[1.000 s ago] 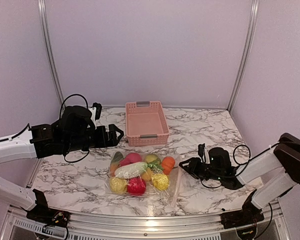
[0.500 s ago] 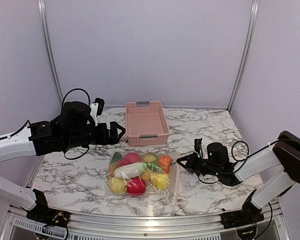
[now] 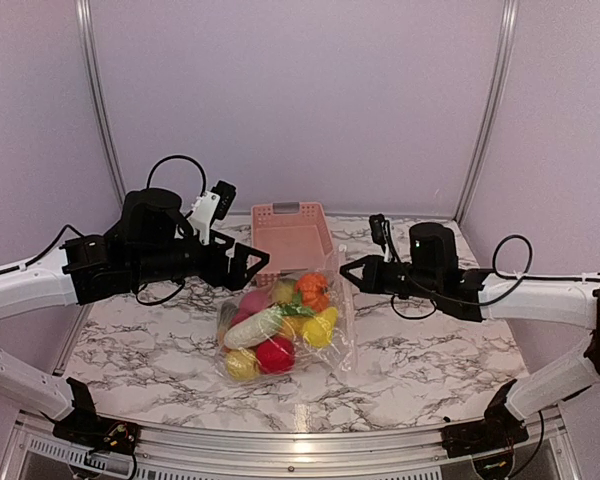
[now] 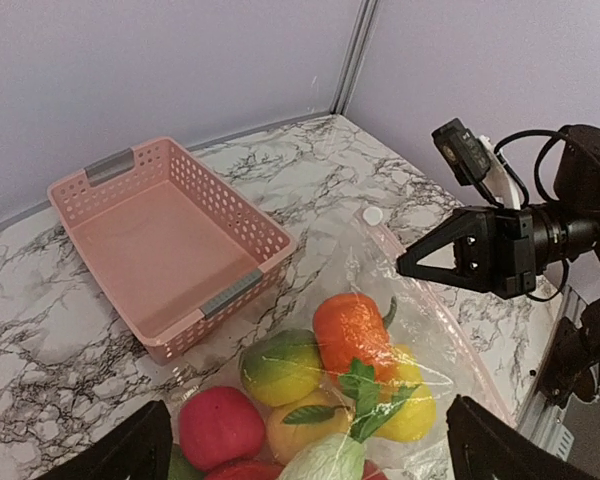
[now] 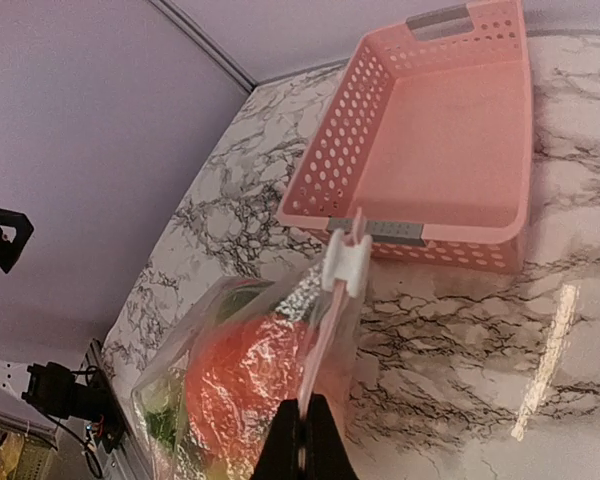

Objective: Open the zip-top bag and remove the fake food
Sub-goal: Pick up the zipper food storage bag at the center of the board.

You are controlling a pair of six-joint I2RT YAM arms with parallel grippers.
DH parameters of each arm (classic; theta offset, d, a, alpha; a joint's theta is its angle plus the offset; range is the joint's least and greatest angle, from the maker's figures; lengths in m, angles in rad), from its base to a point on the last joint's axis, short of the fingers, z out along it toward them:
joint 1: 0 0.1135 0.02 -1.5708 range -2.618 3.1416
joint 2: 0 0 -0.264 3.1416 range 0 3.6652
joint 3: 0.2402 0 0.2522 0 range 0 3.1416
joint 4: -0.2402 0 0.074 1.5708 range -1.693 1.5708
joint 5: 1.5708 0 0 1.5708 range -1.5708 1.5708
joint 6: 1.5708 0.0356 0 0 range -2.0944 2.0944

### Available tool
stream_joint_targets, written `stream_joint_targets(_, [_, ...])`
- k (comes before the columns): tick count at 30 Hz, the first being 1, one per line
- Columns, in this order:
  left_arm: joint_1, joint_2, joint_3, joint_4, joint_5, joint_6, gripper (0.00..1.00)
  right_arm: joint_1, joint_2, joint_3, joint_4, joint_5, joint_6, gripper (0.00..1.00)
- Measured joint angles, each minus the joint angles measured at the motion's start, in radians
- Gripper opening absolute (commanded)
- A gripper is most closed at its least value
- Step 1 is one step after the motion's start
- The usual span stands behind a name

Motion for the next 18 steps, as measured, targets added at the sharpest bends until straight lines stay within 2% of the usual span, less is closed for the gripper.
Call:
stream_joint_targets(4, [0.033,0.013,0.024,0.043,0.076,0.114,0.98,0.002,0.0,0.142,-0.132,-0.019,-0.118,0.0])
stream_joint_targets(8, [0.121,0.013,0.023,0.132,0.228,0.222,0.96,0.005,-0.002,0.283,-0.272,-0.038,-0.232,0.0])
stream_joint_targets(11, [0.172,0.013,0.017,0.215,0.333,0.291,0.94,0.017,0.001,0.384,-0.378,-0.049,-0.313,0.0])
stream_joint_targets(14, [0.217,0.024,0.018,0.281,0.452,0.34,0.86,0.039,0.014,0.488,-0.464,-0.057,-0.389,0.0])
stream_joint_targets(18, [0.268,0.094,0.063,0.317,0.61,0.384,0.83,0.066,0.05,0.616,-0.57,-0.07,-0.476,0.0])
